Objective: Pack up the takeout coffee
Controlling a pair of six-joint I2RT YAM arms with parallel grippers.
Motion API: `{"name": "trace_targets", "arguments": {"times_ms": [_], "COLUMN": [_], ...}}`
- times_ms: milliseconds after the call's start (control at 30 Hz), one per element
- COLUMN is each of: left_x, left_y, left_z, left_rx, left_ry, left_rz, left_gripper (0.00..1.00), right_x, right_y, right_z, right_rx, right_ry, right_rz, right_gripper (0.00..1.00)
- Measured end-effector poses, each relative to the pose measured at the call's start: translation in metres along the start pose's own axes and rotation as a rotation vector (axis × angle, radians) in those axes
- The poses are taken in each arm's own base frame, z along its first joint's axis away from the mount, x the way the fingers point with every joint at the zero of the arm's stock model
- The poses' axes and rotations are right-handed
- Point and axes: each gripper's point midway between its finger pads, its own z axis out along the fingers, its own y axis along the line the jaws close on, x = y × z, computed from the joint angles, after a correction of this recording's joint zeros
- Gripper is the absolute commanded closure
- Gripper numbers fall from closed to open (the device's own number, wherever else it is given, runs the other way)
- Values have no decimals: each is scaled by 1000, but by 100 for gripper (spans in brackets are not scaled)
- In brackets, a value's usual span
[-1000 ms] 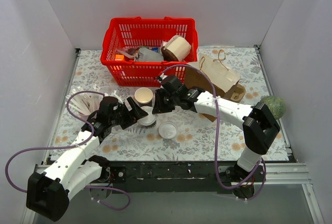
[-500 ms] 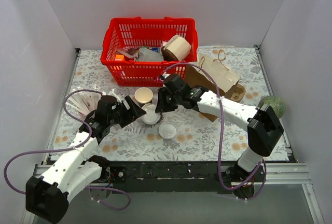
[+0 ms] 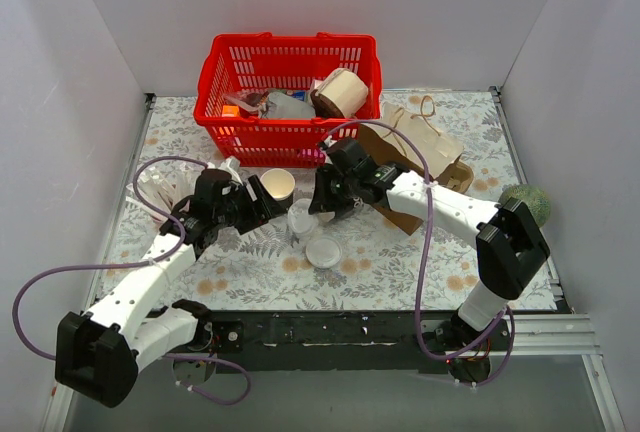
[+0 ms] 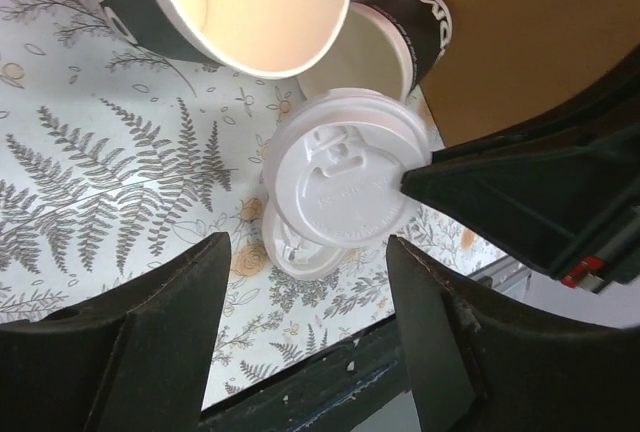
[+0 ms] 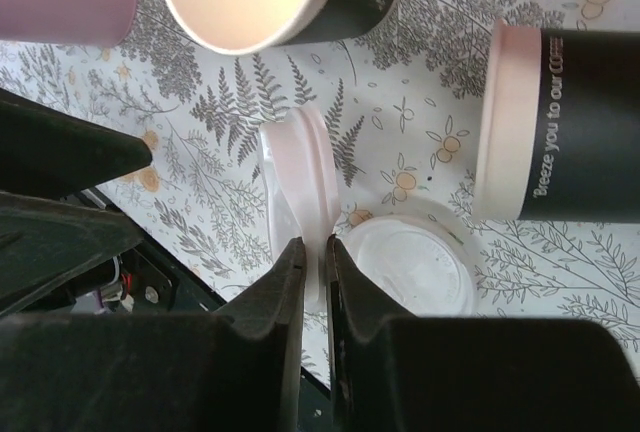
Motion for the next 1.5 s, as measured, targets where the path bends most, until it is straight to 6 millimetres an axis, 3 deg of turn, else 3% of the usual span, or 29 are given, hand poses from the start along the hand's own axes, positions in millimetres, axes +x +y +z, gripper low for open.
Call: {"name": "trace_targets", "arguments": {"times_ms": [200,300,433,600,633,767,967,1100,1133,1233,1367,1500], "left_x": [5,10,15,22,23,24,26,26,25,26,23,22], "left_y": [-10,-14,-21,-25,-25,-22,-23,-22,-21,-19,-9,2], "left_z": [2,2,2,1,1,1,1,1,1,1,0,-2], "left_rx": [65,103,149,183,186,175,173,164,159,142,83,20], "left_ry": [36,61,91,131,135,138,147,143,140,134,110,92], "left_rz": [34,51,74,90,93,98,101,100,99,90,69,44], "left_gripper": [40,48,50,65,74,90,99,100,100,100,100,100], "right_x": [8,5,-2,2,2,0,3,3,3,2,-8,-21], "right_y": [-5,7,28,40,40,36,36,33,32,23,10,-6], "right_z": [-4,-15,-32,-39,-39,-40,-40,-38,-38,-36,-36,-38], "right_rx": [-48,-110,-222,-305,-309,-308,-309,-295,-286,-231,-145,-43], "right_ry": [26,18,6,35,38,38,44,40,40,31,-10,-69], "right_rz": [19,12,-9,-26,-26,-19,-25,-33,-35,-39,-63,-101], "right_gripper": [99,99,99,99,99,99,99,77,68,54,47,46]}}
